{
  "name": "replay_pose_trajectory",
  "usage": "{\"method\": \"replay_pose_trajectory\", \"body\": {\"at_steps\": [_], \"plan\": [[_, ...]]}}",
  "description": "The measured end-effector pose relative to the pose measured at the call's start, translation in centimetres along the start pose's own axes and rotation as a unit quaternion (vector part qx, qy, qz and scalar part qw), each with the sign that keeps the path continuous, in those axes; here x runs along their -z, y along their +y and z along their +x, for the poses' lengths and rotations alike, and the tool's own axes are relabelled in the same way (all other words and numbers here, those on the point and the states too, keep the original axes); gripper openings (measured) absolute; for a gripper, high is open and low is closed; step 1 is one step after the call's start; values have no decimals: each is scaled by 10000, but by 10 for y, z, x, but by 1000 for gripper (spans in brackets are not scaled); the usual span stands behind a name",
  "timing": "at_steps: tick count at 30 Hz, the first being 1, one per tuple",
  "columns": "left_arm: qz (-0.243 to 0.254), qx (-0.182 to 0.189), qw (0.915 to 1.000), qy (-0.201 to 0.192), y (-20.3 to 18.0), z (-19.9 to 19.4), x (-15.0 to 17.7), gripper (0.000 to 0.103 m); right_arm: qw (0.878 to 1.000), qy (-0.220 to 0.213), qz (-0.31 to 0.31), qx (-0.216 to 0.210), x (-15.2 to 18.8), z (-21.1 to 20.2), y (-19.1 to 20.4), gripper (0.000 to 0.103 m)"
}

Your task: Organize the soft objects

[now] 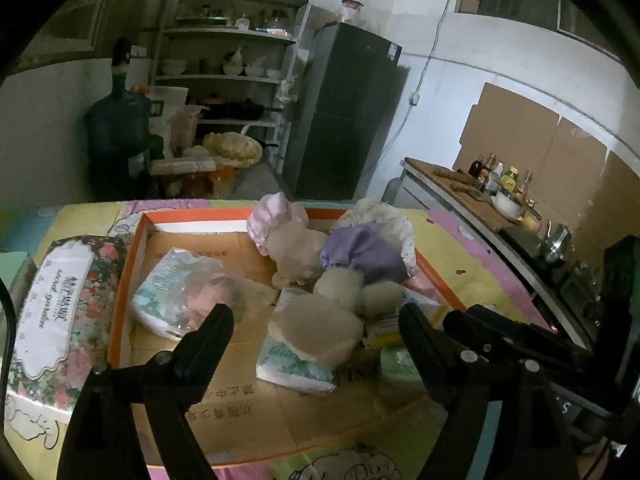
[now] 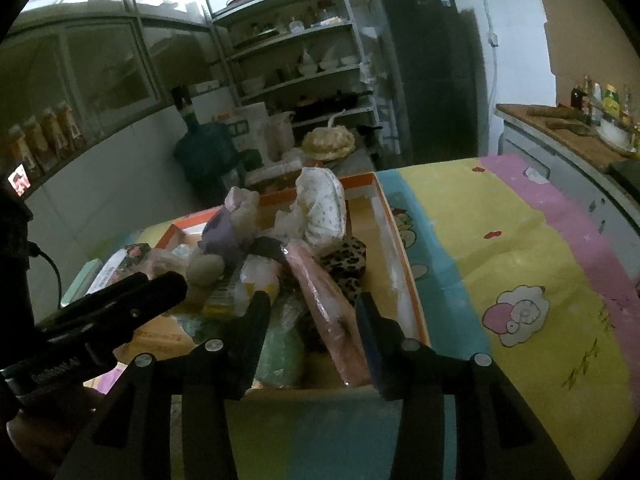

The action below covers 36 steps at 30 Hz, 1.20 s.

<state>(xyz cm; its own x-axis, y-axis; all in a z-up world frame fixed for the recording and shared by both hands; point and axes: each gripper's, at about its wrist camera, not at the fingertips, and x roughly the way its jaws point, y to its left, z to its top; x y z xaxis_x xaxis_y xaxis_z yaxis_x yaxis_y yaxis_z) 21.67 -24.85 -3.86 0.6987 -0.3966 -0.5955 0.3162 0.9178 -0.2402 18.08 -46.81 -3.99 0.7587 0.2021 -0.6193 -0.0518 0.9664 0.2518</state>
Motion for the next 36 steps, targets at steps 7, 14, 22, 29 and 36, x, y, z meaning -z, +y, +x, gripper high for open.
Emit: {"method": "replay_pose_trajectory", "body": {"at_steps": [7, 14, 22, 29, 36], "plan": [[26, -71, 9998, -183, 4, -23, -1, 84, 9999, -118, -68, 20, 0, -14, 11, 46], [3, -246, 9991, -356, 11, -49, 1, 84, 9996, -265, -122, 64, 0, -26, 26, 47], [83, -623, 9966, -531, 20, -78, 8, 84, 9986, -464, -233, 81, 6, -43, 51, 57], [-56, -850, 9938, -711, 37, -107, 17, 84, 9979, -534, -342, 129, 15, -51, 76, 61], [6, -1175, 9885, -948, 47, -139, 28, 84, 9975, -508, -477, 85, 28, -57, 106, 61]]}}
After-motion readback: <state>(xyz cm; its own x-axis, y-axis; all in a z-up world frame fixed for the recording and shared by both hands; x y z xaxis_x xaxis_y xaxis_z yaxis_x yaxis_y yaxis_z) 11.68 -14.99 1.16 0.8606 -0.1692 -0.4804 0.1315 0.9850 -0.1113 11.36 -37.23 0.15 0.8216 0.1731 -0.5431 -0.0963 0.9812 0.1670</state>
